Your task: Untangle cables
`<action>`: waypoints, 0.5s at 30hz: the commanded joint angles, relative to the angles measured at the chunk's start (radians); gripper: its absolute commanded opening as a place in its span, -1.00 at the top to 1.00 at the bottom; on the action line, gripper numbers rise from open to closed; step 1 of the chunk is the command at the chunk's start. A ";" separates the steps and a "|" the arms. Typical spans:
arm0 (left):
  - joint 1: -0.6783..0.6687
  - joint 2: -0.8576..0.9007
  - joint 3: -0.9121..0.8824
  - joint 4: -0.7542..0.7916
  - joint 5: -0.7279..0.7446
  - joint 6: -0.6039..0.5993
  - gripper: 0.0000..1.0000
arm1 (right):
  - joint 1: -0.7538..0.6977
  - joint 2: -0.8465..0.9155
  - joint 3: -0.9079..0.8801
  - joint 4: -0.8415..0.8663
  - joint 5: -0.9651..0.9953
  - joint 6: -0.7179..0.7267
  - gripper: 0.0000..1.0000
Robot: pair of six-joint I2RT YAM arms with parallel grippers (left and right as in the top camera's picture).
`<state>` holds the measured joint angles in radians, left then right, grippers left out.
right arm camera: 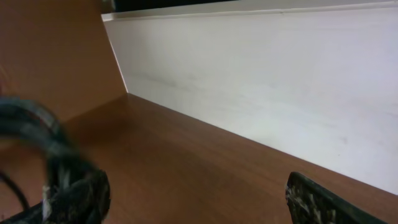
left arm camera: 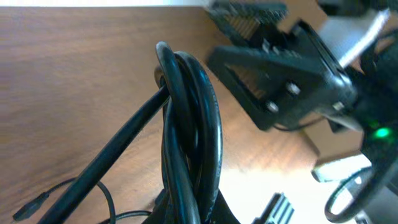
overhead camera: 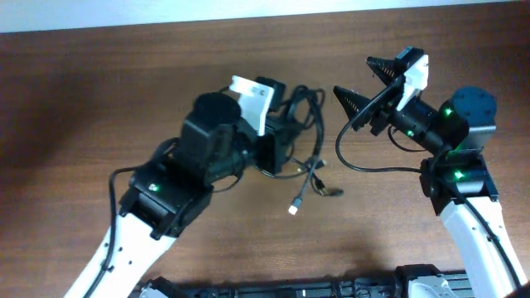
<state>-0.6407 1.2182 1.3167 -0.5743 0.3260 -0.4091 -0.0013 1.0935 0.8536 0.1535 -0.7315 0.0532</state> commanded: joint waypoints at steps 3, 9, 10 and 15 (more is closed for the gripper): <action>0.039 -0.023 0.010 0.009 0.008 0.140 1.00 | -0.006 -0.055 0.011 0.000 -0.123 -0.033 -0.75; 0.039 -0.023 0.010 0.008 0.113 0.528 1.00 | -0.006 -0.055 0.011 0.000 -0.294 -0.220 -0.75; 0.039 -0.023 0.010 0.008 0.146 0.572 1.00 | -0.005 -0.055 0.011 0.001 -0.296 -0.243 -0.75; 0.039 -0.022 0.010 0.016 0.177 0.621 1.00 | -0.005 -0.055 0.011 0.012 -0.350 -0.285 -0.38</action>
<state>-0.6064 1.2163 1.3167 -0.5735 0.4622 0.1474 -0.0013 1.0496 0.8536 0.1623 -1.0412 -0.2054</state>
